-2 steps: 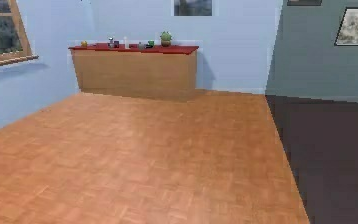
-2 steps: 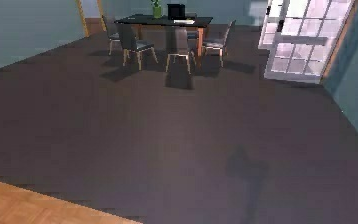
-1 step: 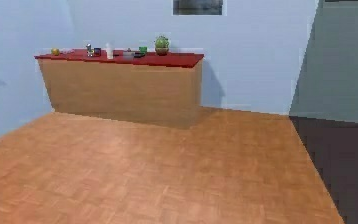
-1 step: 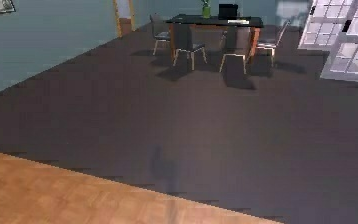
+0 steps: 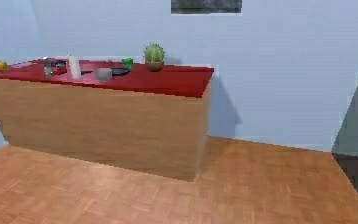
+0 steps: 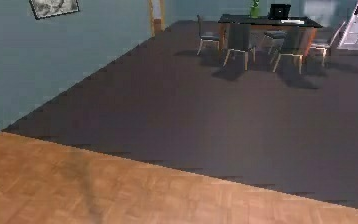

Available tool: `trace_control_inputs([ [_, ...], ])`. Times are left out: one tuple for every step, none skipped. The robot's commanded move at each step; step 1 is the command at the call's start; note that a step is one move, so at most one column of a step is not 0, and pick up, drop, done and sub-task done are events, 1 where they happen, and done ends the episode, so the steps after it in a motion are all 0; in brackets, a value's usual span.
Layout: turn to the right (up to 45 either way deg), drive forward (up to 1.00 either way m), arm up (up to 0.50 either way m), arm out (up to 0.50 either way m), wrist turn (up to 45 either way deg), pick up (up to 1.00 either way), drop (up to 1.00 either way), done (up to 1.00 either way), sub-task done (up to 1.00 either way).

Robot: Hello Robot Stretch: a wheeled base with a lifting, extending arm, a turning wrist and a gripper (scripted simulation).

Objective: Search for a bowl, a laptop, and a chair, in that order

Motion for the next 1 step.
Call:
trace_control_inputs([
  [0.0, 0.95, 0.0, 0.0, 0.0, 0.0, 0.0, 0.0, 0.0],
])
